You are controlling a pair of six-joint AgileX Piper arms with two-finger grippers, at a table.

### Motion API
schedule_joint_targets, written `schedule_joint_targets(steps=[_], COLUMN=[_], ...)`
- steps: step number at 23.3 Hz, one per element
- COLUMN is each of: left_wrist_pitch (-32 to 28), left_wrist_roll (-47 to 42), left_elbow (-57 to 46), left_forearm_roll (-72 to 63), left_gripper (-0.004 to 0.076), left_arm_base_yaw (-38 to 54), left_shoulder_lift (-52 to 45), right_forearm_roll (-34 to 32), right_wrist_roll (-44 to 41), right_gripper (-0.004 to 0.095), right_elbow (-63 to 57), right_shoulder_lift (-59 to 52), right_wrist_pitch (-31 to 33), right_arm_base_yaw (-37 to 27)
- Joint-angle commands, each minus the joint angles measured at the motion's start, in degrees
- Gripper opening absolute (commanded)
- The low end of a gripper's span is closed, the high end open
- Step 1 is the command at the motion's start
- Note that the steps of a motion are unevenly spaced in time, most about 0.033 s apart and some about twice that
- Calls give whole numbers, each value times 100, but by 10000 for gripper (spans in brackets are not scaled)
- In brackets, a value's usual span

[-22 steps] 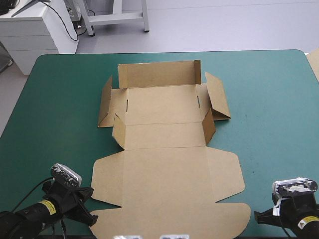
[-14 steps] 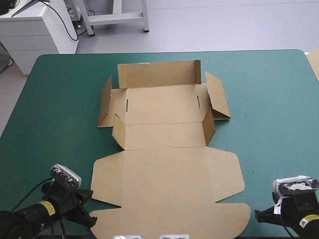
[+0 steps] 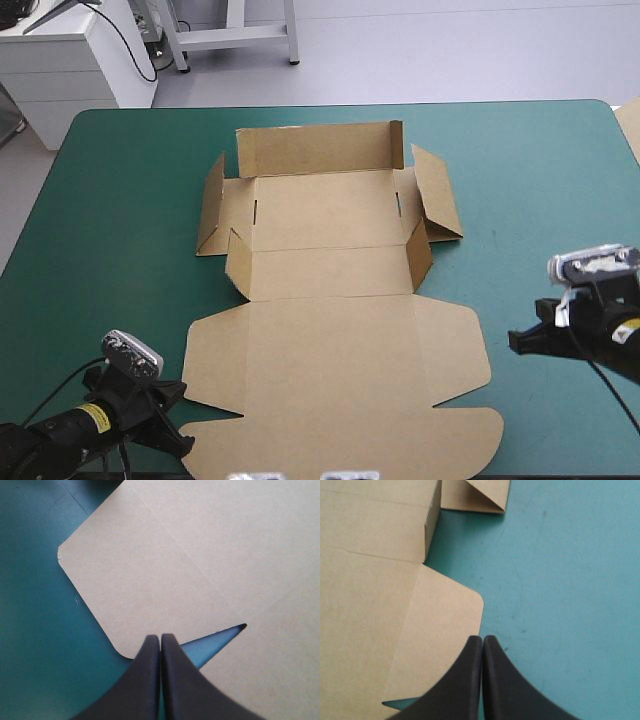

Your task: Fold the box

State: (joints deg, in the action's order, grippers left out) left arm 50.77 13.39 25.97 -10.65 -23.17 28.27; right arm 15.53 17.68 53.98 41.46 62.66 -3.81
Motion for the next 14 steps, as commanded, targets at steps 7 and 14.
schedule_joint_targets(steps=[7,14], left_wrist_pitch=[-304,-317], left_wrist_roll=[6,6], left_elbow=[191,191], left_forearm_roll=[-98,-98], left_gripper=[-8,-8], left_arm_base_yaw=[-37,-37], left_shoulder_lift=[47,47], right_forearm_roll=[430,151], right_wrist_roll=[275,-120], right_gripper=[-15,3], right_elbow=[1980,3266], right_shoulder_lift=[2032,3444], right_wrist_pitch=[72,150], right_arm_base_yaw=[3,1181])
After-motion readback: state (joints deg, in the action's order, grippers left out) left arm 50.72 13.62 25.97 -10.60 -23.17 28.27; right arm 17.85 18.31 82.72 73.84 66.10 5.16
